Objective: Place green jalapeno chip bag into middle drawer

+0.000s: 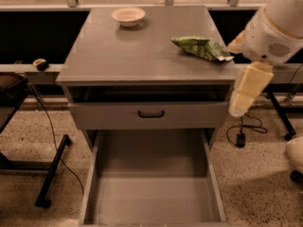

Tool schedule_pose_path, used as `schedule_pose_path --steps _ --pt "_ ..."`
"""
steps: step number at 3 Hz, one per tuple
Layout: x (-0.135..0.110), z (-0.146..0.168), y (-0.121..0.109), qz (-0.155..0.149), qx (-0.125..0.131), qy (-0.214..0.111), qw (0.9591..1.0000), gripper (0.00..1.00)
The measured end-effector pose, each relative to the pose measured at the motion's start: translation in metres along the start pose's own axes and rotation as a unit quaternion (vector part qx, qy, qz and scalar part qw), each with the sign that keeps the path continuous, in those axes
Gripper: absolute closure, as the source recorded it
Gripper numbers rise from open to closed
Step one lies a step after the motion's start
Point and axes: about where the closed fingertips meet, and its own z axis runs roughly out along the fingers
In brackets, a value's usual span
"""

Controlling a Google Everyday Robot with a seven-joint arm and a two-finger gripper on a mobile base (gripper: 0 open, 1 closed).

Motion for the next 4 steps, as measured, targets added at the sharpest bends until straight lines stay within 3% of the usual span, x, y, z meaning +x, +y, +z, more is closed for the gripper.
schedule_pose_path --steps 1,2,3,4 --pt "-0.023 0.032 -0.043 0.032 0.026 -0.006 0.9992 0.0" --pt "-0.022 0.031 -0.043 0.035 0.025 -0.006 0.9991 0.0" --pt "-0.024 0.033 -0.057 0.064 0.053 -0.002 0.9965 0.0" --pt "-0.018 0.027 -0.098 0.127 0.136 0.006 0.9826 0.0"
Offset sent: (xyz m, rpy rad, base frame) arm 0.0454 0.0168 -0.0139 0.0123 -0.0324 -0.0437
